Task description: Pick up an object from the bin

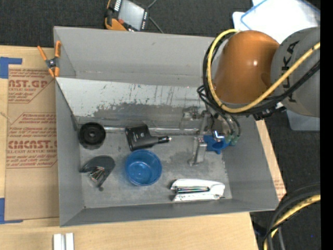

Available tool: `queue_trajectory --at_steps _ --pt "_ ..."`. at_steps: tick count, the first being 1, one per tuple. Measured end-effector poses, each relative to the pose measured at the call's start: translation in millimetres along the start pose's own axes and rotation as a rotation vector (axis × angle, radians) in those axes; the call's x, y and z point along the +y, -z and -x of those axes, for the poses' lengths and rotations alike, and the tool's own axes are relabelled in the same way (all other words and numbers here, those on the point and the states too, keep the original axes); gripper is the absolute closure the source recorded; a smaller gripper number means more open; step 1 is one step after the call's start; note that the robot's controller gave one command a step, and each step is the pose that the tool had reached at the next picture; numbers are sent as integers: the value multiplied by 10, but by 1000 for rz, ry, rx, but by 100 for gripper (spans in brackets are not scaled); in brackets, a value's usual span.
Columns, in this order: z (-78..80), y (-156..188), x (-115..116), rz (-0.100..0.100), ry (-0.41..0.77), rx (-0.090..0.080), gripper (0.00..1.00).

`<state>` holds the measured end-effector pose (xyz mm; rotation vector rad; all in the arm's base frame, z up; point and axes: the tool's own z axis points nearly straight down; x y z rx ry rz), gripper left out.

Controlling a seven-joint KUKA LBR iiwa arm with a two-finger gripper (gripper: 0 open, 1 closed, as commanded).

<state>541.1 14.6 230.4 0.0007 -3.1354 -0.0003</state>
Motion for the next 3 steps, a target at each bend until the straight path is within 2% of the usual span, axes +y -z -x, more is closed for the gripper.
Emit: queue_trajectory --at_steps 1,2,3 --pt "14 48 1 0 0 -8 0" --pt "257 -995 669 -1 206 -11 0" --pt "152 -698 1161 0 162 -18 0"
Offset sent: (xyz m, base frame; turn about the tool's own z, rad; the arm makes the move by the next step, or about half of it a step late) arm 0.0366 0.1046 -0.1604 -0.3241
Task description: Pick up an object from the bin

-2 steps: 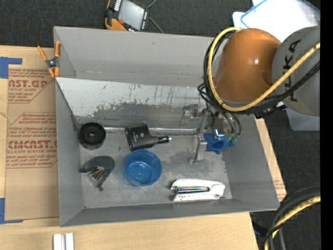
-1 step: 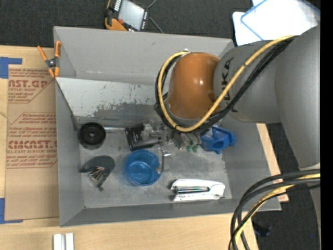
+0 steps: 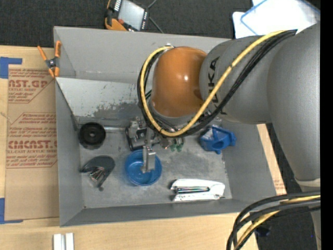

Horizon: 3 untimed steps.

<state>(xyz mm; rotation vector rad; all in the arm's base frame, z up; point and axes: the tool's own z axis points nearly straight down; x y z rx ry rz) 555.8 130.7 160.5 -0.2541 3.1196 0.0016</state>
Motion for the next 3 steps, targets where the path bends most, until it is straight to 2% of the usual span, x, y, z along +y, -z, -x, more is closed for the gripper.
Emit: queue_trajectory --at_steps 1,2,3 --pt "-103 -595 -85 1 175 15 0" --pt "-100 -906 -440 1 159 0 0" --pt "-36 -896 -386 3 162 -2 100"
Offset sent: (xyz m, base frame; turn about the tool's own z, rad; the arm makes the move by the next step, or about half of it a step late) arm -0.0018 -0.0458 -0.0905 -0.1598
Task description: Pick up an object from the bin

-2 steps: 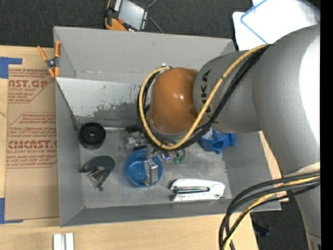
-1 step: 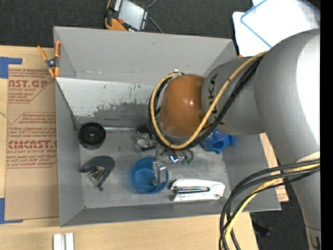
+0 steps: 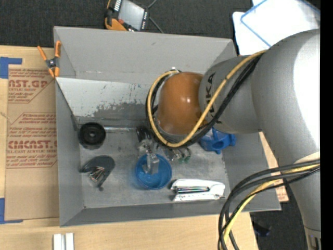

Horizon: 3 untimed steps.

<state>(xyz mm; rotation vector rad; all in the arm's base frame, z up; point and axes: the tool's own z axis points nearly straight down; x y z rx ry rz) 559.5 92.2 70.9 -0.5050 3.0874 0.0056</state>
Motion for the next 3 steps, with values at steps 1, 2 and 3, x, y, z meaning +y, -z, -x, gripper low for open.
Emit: queue_trajectory --at_steps 1,2,3 --pt "0 1 0 0 0 0 100" --pt "-4 81 3 0 -1 1 100" --pt "-4 201 3 0 -1 1 100"
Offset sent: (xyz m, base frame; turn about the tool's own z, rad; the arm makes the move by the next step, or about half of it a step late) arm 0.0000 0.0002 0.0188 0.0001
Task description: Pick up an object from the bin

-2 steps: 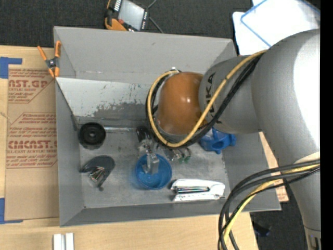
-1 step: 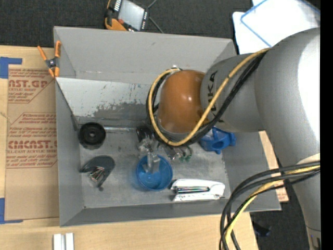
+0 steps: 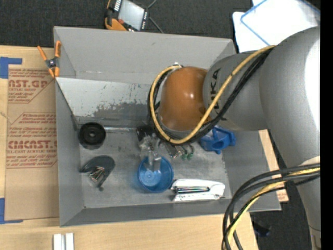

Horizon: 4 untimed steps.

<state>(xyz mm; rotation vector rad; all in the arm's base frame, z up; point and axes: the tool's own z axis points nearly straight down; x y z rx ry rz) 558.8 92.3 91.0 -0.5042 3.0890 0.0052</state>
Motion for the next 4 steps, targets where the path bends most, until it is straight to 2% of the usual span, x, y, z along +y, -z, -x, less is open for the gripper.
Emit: queue_trajectory --at_steps 1,2,4 --pt "-19 319 8 2 0 8 100" --pt "18 629 5 -1 0 -4 100" --pt "14 934 12 -1 0 -2 100"
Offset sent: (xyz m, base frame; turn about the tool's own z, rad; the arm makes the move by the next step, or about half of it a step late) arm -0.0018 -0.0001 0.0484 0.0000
